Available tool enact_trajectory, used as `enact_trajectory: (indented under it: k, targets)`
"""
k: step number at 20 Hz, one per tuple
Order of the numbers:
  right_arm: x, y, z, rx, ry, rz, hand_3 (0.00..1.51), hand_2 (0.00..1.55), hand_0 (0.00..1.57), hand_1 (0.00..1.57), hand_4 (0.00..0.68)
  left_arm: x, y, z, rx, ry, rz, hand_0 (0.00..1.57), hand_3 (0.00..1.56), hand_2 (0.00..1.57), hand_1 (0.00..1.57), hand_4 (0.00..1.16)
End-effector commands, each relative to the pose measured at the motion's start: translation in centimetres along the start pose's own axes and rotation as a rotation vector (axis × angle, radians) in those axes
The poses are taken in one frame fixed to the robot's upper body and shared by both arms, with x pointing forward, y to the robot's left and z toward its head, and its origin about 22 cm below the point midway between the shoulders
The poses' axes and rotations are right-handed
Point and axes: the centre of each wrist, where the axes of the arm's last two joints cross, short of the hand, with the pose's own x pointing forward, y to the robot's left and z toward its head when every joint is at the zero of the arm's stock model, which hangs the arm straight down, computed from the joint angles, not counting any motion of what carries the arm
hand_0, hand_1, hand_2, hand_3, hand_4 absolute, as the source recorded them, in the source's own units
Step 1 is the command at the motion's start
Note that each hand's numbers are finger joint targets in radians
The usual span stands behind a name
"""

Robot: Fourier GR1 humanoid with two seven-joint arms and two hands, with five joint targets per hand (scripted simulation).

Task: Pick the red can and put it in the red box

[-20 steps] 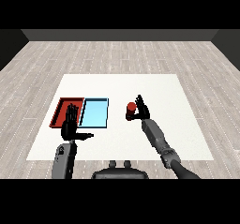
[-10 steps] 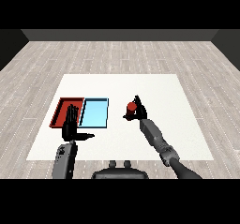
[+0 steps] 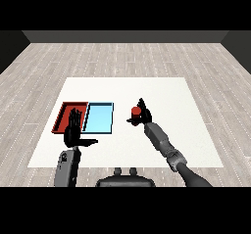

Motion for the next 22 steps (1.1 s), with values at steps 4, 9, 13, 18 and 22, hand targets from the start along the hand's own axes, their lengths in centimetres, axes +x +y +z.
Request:
enact_trajectory:
  k: [4,9,13,18,22]
  targets:
    - [1.3,1.6,-1.3,-0.019,0.05,0.02,0.0,0.0,0.0,0.0,0.0,0.3,0.5,1.3,0.013,-0.008,-0.015,0.0,0.0,0.0,0.0,0.0]
    - [-0.6,0.1,-0.3,-0.081,0.047,0.122,1.37,1.41,1.4,1.4,0.293,0.5,-0.4,-0.3,-0.001,0.0,-0.012,0.0,0.0,0.0,0.0,0.0]
    - [0.5,1.0,-1.5,-0.119,0.08,0.185,1.43,1.48,1.53,1.53,0.573,-0.6,-0.2,-0.5,-0.001,-0.023,-0.013,0.0,0.0,0.0,0.0,0.0]
    - [0.2,1.6,-1.0,-0.116,0.092,0.213,1.42,1.47,1.54,1.54,0.575,-0.3,0.1,0.7,0.016,0.003,0.01,0.0,0.0,0.0,0.0,0.0]
    - [-0.5,1.5,-0.4,-0.094,0.116,0.27,1.42,1.47,1.53,1.53,0.551,0.1,0.1,1.3,0.003,-0.015,0.011,0.0,0.0,0.0,0.0,0.0]
